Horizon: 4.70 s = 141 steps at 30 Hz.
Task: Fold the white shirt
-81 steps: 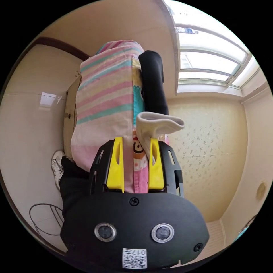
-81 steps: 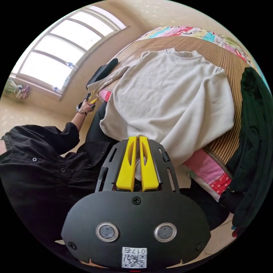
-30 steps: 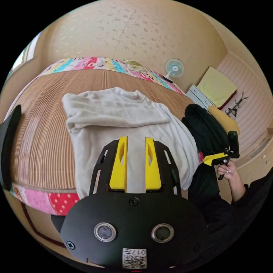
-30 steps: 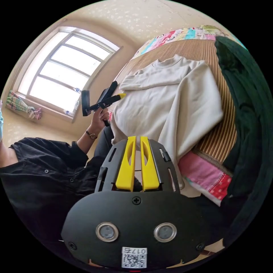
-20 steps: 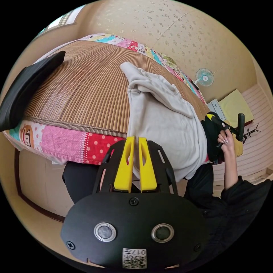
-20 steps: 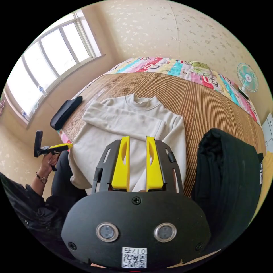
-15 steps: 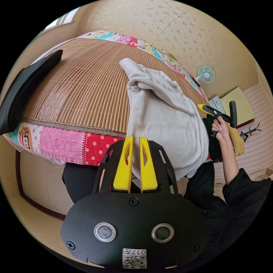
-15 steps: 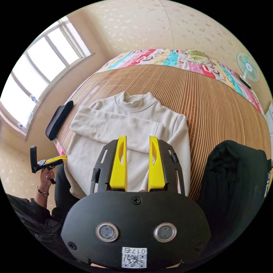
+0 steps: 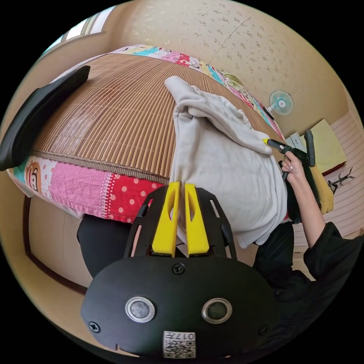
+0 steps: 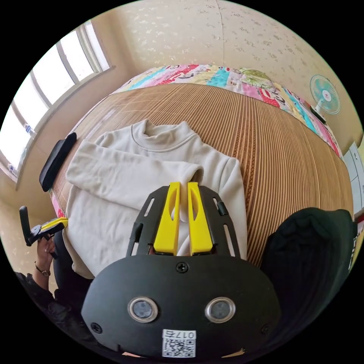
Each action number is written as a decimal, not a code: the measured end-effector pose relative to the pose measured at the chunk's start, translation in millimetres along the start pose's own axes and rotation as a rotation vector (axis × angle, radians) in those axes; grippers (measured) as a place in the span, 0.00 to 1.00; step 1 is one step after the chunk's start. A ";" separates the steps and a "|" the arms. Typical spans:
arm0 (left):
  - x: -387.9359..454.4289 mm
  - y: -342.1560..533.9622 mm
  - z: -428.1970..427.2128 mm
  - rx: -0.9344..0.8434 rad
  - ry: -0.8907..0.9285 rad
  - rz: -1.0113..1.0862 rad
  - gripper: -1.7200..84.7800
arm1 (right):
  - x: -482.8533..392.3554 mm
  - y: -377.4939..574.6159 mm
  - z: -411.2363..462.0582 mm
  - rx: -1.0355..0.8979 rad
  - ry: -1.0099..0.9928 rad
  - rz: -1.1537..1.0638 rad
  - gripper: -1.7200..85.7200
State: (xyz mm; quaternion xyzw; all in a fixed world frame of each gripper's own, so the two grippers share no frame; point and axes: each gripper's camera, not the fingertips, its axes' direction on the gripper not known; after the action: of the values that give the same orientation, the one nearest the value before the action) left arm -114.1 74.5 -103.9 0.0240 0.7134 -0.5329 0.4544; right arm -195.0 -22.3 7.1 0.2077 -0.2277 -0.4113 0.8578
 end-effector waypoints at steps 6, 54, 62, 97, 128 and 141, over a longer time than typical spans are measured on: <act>-16.5 -14.8 7.1 -0.016 0.007 0.016 0.03 | -8.7 -0.4 -15.6 0.089 0.221 0.041 0.07; 154.1 -39.6 -176.1 -0.001 0.764 0.486 0.17 | 21.2 194.5 -328.1 0.322 -0.866 -0.223 0.04; 136.3 -121.7 -136.0 -0.372 0.933 0.170 0.22 | -39.6 161.9 -317.8 0.179 -0.762 -0.385 0.05; 546.9 -447.5 -257.8 -0.521 1.134 0.304 0.07 | 97.1 181.5 -359.2 0.269 -0.792 -0.016 0.18; 294.3 -247.9 -129.9 -0.142 0.314 0.079 0.17 | 112.9 157.2 -287.9 0.101 -1.017 -0.034 0.16; 420.5 -169.1 -63.5 0.058 0.110 0.193 0.08 | 100.5 176.1 -269.2 0.068 -1.023 -0.030 0.15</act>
State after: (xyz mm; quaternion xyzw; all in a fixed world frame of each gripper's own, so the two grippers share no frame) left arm -487.7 -138.0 -261.1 0.1351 0.7159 -0.5049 0.4629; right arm 119.9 44.1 -93.1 0.0109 -0.6287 -0.4649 0.6233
